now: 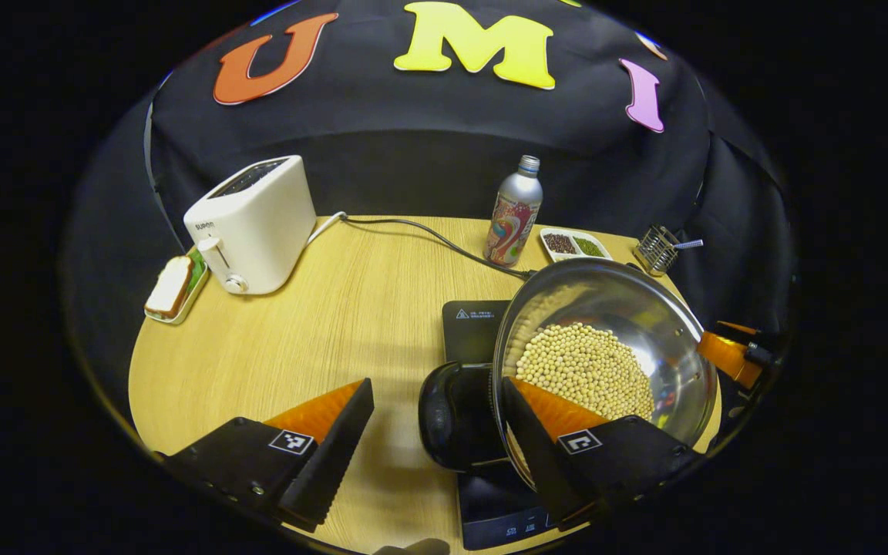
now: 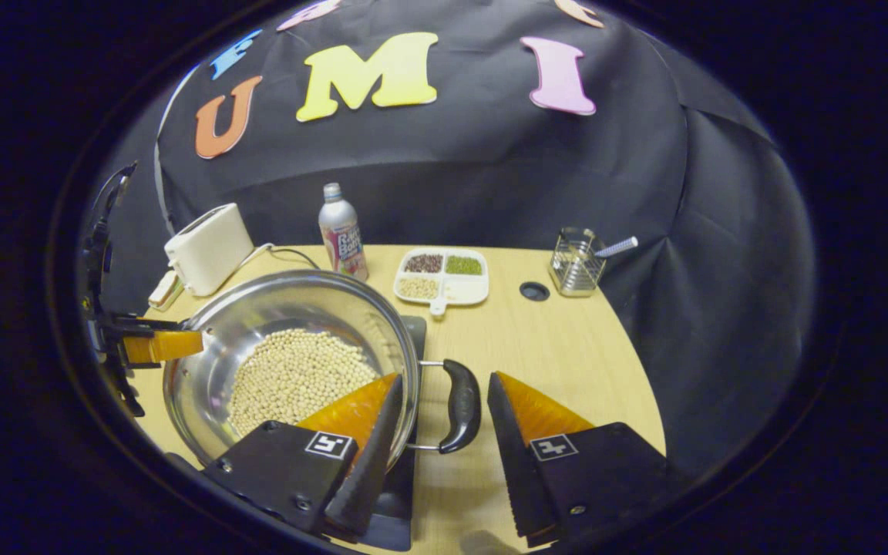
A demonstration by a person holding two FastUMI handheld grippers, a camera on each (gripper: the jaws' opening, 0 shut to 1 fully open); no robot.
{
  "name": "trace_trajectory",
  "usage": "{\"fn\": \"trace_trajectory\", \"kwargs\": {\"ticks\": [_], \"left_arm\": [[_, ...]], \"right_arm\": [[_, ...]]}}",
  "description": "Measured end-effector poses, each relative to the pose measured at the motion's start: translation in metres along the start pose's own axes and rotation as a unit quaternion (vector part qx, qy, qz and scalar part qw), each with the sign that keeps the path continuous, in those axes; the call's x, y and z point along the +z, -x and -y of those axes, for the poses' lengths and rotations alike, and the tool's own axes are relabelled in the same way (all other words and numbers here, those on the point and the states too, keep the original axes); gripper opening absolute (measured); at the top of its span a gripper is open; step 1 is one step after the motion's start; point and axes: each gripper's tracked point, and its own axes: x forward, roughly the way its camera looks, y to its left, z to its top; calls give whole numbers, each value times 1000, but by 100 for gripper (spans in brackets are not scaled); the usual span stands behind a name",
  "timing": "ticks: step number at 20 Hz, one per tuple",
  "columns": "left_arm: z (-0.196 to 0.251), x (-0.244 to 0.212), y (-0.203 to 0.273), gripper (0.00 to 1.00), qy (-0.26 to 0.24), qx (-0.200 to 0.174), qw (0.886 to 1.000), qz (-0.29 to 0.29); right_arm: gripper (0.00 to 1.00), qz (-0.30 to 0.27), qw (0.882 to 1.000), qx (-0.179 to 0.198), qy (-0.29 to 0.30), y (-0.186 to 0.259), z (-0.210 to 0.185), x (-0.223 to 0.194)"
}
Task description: First push the handle of the pot to place it horizontally, then grasp the pot with both hands and set it on the induction cooktop.
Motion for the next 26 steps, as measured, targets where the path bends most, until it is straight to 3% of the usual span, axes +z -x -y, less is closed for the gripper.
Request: {"fn": "trace_trajectory", "kwargs": {"ticks": [3,7,9,10,12,14,15,16,18,20,21,22,25,26], "left_arm": [[-5,12,21,99,-6,26,999,38],[-12,31,70,99,-9,67,993,101],[-13,44,106,99,-12,87,988,129],[-9,51,126,98,-11,89,986,143],[-1,69,166,98,-10,87,980,179],[10,76,202,98,-7,77,975,207],[12,79,221,98,-5,70,973,219],[17,80,241,98,-5,61,971,230],[20,77,270,98,-9,39,969,242],[18,73,296,98,-11,25,967,252],[18,73,305,98,-10,19,966,258],[16,73,317,98,-8,17,963,267],[5,75,353,96,1,19,956,292],[4,78,367,86,5,21,952,304]], "right_arm": [[83,28,999,9,25,17,-9,16],[87,72,996,15,51,55,-15,41],[83,96,993,17,66,80,-17,56],[87,109,991,24,70,98,-21,65],[82,143,987,21,77,133,-19,83],[83,177,981,13,78,170,-18,103],[88,190,979,8,76,186,-18,110],[84,202,977,4,74,205,-19,116],[88,222,973,2,67,242,-26,127],[84,242,968,-1,60,277,-34,134],[88,253,966,-1,55,289,-39,139],[100,263,963,-1,50,305,-42,138],[100,290,956,8,45,356,-61,150],[100,298,954,15,40,371,-66,152]]}}
